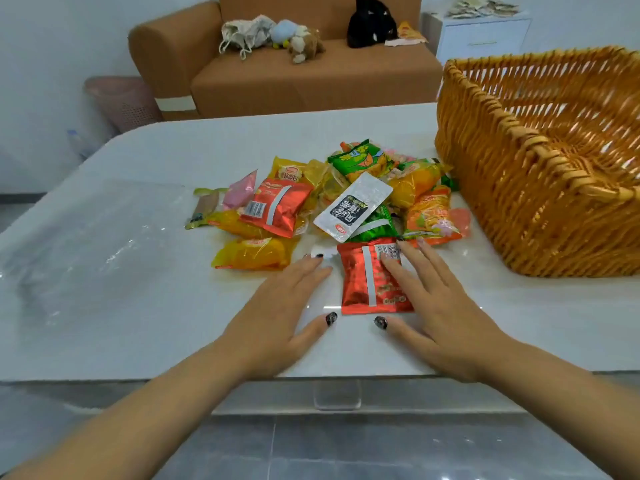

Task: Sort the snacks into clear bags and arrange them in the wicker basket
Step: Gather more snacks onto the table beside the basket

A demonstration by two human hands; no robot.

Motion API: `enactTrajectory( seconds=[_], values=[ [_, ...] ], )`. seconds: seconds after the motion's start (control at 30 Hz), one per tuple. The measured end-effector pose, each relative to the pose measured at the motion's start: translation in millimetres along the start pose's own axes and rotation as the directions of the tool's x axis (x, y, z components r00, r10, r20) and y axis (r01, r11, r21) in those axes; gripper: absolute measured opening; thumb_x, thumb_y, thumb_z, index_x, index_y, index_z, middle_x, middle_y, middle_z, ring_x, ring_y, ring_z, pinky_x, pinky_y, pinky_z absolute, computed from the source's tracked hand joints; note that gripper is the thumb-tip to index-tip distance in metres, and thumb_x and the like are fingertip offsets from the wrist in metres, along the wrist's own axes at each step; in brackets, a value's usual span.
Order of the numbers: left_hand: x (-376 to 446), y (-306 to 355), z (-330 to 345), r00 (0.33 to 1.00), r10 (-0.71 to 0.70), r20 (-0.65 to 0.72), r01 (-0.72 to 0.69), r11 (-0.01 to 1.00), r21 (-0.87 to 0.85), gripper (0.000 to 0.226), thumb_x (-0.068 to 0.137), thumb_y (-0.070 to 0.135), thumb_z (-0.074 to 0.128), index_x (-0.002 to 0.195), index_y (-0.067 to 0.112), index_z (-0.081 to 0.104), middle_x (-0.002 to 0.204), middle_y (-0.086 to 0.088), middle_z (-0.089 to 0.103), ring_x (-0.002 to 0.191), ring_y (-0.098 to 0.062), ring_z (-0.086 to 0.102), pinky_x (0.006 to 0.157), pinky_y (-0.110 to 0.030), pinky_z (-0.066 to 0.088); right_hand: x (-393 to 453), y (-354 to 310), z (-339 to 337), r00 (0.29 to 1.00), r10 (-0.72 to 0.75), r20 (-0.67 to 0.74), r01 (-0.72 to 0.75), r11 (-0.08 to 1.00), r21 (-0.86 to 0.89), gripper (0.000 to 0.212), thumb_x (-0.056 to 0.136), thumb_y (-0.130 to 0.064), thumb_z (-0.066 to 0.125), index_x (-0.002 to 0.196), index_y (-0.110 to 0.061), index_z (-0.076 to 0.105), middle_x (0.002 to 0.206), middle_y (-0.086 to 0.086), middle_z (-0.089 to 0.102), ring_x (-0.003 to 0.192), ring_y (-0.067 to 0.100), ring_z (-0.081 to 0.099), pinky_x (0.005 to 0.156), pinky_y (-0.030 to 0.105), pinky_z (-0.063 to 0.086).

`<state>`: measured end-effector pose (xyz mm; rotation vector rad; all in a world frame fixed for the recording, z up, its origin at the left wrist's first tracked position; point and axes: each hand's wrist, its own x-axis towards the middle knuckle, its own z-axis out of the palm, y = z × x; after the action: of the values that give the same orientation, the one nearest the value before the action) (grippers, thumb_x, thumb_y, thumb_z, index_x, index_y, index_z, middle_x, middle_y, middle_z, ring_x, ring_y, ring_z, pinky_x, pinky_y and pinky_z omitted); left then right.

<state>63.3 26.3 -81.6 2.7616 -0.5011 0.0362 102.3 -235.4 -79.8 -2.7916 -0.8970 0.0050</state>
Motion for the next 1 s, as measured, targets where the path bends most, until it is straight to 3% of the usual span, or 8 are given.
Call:
enactTrajectory(
  seconds=[0.1, 0.27, 0.4, 0.5, 0.63, 0.77, 0.9, 1.0],
  values=[
    [1.6, -9.3, 9.1, 0.993, 0.115, -0.015, -0.114, 0.99, 0.082, 0.059, 0.099, 0.055, 0.031, 0.149, 0.024, 0.038, 0.159, 0.002, 0.029, 0.148, -0.014, 0.021, 0.12, -0.033, 0.019, 3.5, 0.6, 5.5, 1.0, -0.025, -0.015, 0.025, 0.999, -0.043, 0.08, 0.09, -0.073, 0.016, 0.154, -0.029, -0.005, 0.161, -0.004, -0.011, 0.147, 0.016, -0.017, 0.119, 0.028, -0.005],
    [4.6, -8.2, 5.6, 0.995, 0.092, 0.046, -0.094, 0.995, 0.029, 0.056, 0.096, 0.042, 0.043, 0.146, 0.017, 0.044, 0.157, -0.005, 0.033, 0.147, -0.022, 0.026, 0.116, -0.045, 0.026, 5.2, 0.8, 5.6, 1.0, -0.023, 0.018, 0.024, 1.0, -0.008, 0.081, 0.094, -0.062, 0.036, 0.155, -0.015, 0.011, 0.162, 0.009, 0.006, 0.149, 0.026, 0.001, 0.119, 0.035, 0.004],
    [12.7, -0.3, -15.4, 0.967, 0.049, 0.249, -0.059, 0.998, 0.032, 0.055, 0.097, 0.039, 0.041, 0.144, 0.01, 0.047, 0.154, -0.014, 0.037, 0.144, -0.031, 0.032, 0.111, -0.054, 0.035, 8.0, -9.9, -14.8, 0.997, -0.012, 0.071, 0.003, 0.993, 0.115, 0.074, 0.095, -0.051, 0.04, 0.151, -0.005, 0.023, 0.16, 0.013, 0.012, 0.149, 0.027, 0.002, 0.121, 0.03, 0.0],
    [25.9, 15.9, -59.3, 0.928, -0.021, 0.371, 0.017, 1.0, 0.014, 0.062, 0.098, 0.046, 0.03, 0.146, 0.009, 0.041, 0.154, -0.011, 0.038, 0.143, -0.026, 0.034, 0.107, -0.049, 0.043, 19.0, -25.7, -55.3, 0.999, 0.031, 0.015, -0.034, 0.954, 0.297, 0.061, 0.094, -0.039, 0.047, 0.144, -0.004, 0.04, 0.157, 0.014, 0.022, 0.148, 0.029, 0.009, 0.121, 0.027, 0.004],
    [61.6, 44.4, -153.9, 0.922, -0.102, 0.372, 0.122, 0.992, -0.03, 0.064, 0.103, 0.046, 0.033, 0.156, 0.018, 0.012, 0.164, 0.002, 0.011, 0.149, -0.012, 0.017, 0.115, -0.034, 0.03, 50.2, -37.1, -141.2, 0.994, 0.105, 0.02, -0.106, 0.938, 0.329, 0.056, 0.094, -0.034, 0.045, 0.142, -0.005, 0.043, 0.154, 0.014, 0.028, 0.147, 0.032, 0.011, 0.118, 0.02, 0.0],
    [107.7, 75.0, -257.7, 0.883, -0.14, 0.448, 0.124, 0.99, 0.064, 0.067, 0.103, 0.046, 0.029, 0.157, 0.019, 0.001, 0.165, 0.003, -0.003, 0.151, -0.011, 0.002, 0.122, -0.039, 0.013, 75.6, -34.7, -244.8, 0.989, 0.142, 0.04, -0.148, 0.945, 0.293, 0.055, 0.095, -0.027, 0.05, 0.144, -0.005, 0.038, 0.154, 0.017, 0.027, 0.146, 0.036, 0.015, 0.117, 0.047, 0.022],
    [140.7, 114.3, -330.4, 0.889, -0.161, 0.428, 0.139, 0.987, 0.082, 0.068, 0.103, 0.047, 0.026, 0.157, 0.015, 0.001, 0.165, 0.0, -0.002, 0.151, -0.013, -0.002, 0.118, -0.029, 0.003, 87.8, -20.1, -336.2, 0.959, 0.209, 0.193, -0.255, 0.932, 0.256, 0.066, 0.098, -0.038, 0.047, 0.152, -0.013, 0.018, 0.16, 0.004, 0.009, 0.148, 0.022, 0.004, 0.118, 0.033, 0.012],
    [154.0, 146.9, -363.0, 0.881, -0.215, 0.422, 0.215, 0.975, 0.048, 0.068, 0.103, 0.049, 0.026, 0.156, 0.017, 0.0, 0.165, -0.001, 0.0, 0.151, -0.012, -0.003, 0.119, -0.029, 0.003, 96.5, -3.3, -387.9, 0.936, 0.202, 0.287, -0.265, 0.943, 0.2, 0.071, 0.098, -0.046, 0.043, 0.153, -0.013, 0.013, 0.161, 0.005, 0.006, 0.149, 0.022, 0.001, 0.117, 0.033, 0.008]
  ],
)
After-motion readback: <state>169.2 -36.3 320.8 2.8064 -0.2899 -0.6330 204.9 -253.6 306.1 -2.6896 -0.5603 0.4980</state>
